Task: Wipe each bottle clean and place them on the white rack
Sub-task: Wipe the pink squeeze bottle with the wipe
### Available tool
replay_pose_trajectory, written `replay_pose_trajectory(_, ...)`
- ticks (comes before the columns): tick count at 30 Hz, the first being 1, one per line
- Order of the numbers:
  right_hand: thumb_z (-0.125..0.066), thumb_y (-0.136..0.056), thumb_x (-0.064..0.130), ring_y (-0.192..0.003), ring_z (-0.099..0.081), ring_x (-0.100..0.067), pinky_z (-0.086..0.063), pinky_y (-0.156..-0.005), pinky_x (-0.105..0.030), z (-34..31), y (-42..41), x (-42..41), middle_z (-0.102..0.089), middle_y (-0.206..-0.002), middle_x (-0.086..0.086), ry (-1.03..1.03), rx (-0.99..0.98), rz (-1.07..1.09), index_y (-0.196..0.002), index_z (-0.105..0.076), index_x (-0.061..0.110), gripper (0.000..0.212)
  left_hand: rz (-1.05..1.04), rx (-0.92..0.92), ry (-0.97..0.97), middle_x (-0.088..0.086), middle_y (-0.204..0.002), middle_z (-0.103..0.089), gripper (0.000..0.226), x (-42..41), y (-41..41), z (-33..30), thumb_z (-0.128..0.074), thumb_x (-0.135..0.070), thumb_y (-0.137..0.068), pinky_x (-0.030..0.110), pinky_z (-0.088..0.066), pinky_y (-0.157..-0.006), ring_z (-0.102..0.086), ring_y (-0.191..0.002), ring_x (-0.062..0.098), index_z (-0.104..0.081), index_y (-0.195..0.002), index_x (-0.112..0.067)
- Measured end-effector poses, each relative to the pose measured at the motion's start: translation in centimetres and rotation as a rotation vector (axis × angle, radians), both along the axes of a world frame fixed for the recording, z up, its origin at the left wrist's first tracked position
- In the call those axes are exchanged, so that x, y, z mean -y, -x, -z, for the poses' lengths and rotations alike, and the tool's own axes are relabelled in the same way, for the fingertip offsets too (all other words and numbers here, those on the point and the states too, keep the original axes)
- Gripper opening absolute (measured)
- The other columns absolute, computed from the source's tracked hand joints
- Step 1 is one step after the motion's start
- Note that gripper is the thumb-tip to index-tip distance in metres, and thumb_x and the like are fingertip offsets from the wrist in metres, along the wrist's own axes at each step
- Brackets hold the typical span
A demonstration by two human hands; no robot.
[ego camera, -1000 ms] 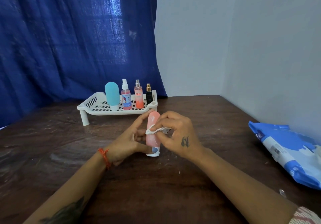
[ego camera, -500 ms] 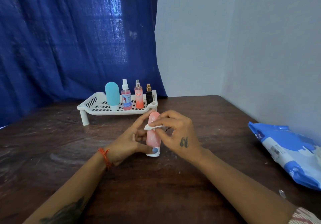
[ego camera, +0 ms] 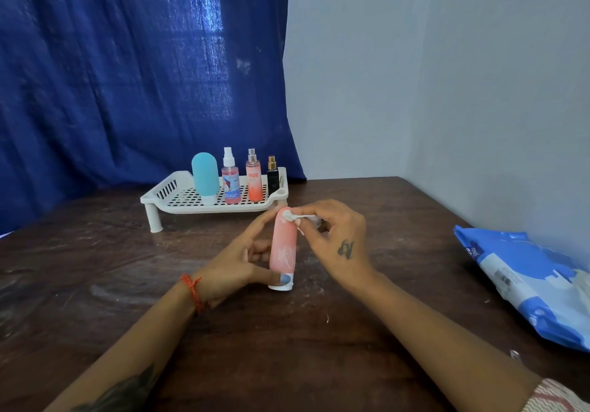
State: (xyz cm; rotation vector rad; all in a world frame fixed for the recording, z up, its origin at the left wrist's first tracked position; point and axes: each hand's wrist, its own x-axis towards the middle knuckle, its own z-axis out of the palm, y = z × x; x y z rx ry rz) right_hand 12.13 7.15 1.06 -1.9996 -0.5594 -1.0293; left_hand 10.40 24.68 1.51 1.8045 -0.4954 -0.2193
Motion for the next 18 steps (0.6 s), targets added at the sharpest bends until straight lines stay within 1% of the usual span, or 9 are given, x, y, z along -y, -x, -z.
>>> replay_pose_trajectory(2,-0.071,-0.080,0.016,-0.088,-0.059,-0.004,-0.044,-0.070,-0.003,-0.03,0.28,-0.38,-0.069,-0.100,-0.002,0.008,0.009,-0.020,-0.102,-0.072,0.016,0.022,0.000,0.009,0.000,0.005,-0.127,-0.060,0.103,0.06,0.03,-0.01,-0.078,-0.004,-0.061,0.035,-0.053,-0.091,-0.062,-0.112,0.019,-0.025,-0.132,-0.057)
replay_pose_trajectory(4,-0.070,-0.081,0.016,-0.090,-0.057,-0.004,-0.043,-0.069,0.000,-0.07,0.48,-0.54,-0.068,-0.102,-0.004,0.025,0.015,-0.051,-0.104,-0.071,0.014,0.022,0.005,0.020,0.008,0.006,-0.129,-0.058,0.103,0.09,0.00,-0.01,-0.078,0.002,-0.065,0.034,-0.053,-0.091,-0.061,-0.112,0.019,-0.025,-0.132,-0.056)
replay_pose_trajectory(6,-0.070,-0.081,0.013,-0.091,-0.057,-0.005,-0.043,-0.071,0.000,-0.14,0.57,-0.41,-0.067,-0.102,-0.006,0.058,0.037,-0.091,-0.103,-0.071,0.012,0.022,0.011,0.025,0.020,0.005,-0.130,-0.056,0.101,0.12,0.03,-0.05,-0.074,0.009,-0.069,0.033,-0.053,-0.091,-0.061,-0.113,0.018,-0.027,-0.128,-0.058)
replay_pose_trajectory(8,-0.069,-0.080,0.011,-0.092,-0.056,-0.005,-0.045,-0.072,-0.002,-0.20,0.59,-0.21,-0.067,-0.101,-0.007,0.113,0.063,-0.134,-0.101,-0.072,0.011,0.022,0.014,0.025,0.026,0.004,-0.130,-0.057,0.100,0.13,0.05,-0.09,-0.073,0.010,-0.069,0.033,-0.053,-0.091,-0.061,-0.113,0.017,-0.028,-0.127,-0.058)
replay_pose_trajectory(12,-0.069,-0.074,0.014,-0.090,-0.057,-0.003,-0.045,-0.072,-0.004,-0.28,0.64,-0.06,-0.068,-0.097,-0.003,0.193,0.052,-0.196,-0.093,-0.075,0.013,0.019,0.014,0.009,0.035,0.003,-0.129,-0.059,0.099,0.03,-0.03,-0.08,-0.076,0.001,-0.064,0.036,-0.051,-0.094,-0.061,-0.114,0.019,-0.030,-0.130,-0.055)
replay_pose_trajectory(14,-0.068,-0.071,0.015,-0.083,-0.059,-0.001,-0.046,-0.070,-0.004,-0.38,0.71,0.06,-0.070,-0.091,-0.001,0.179,0.018,-0.216,-0.085,-0.076,0.014,0.017,0.014,-0.004,0.035,0.004,-0.127,-0.061,0.099,-0.04,-0.11,-0.02,-0.076,0.003,-0.065,0.038,-0.051,-0.094,-0.062,-0.112,0.021,-0.029,-0.130,-0.055)
replay_pose_trajectory(16,-0.067,-0.069,0.018,-0.075,-0.059,0.000,-0.045,-0.066,-0.003,-0.48,0.72,0.16,-0.071,-0.084,0.001,0.109,-0.016,-0.232,-0.079,-0.077,0.015,0.014,0.012,-0.001,0.020,0.005,-0.126,-0.061,0.102,-0.06,-0.14,0.02,-0.076,0.005,-0.066,0.039,-0.051,-0.095,-0.062,-0.111,0.022,-0.027,-0.134,-0.054)
replay_pose_trajectory(18,-0.068,-0.072,0.022,-0.073,-0.060,-0.001,-0.044,-0.063,-0.004,-0.54,0.50,0.27,-0.071,-0.082,0.001,0.023,-0.025,-0.187,-0.080,-0.077,0.016,0.014,0.003,0.003,0.007,0.004,-0.126,-0.060,0.101,0.00,-0.10,-0.01,-0.075,0.008,-0.068,0.037,-0.051,-0.093,-0.062,-0.111,0.019,-0.027,-0.131,-0.056)
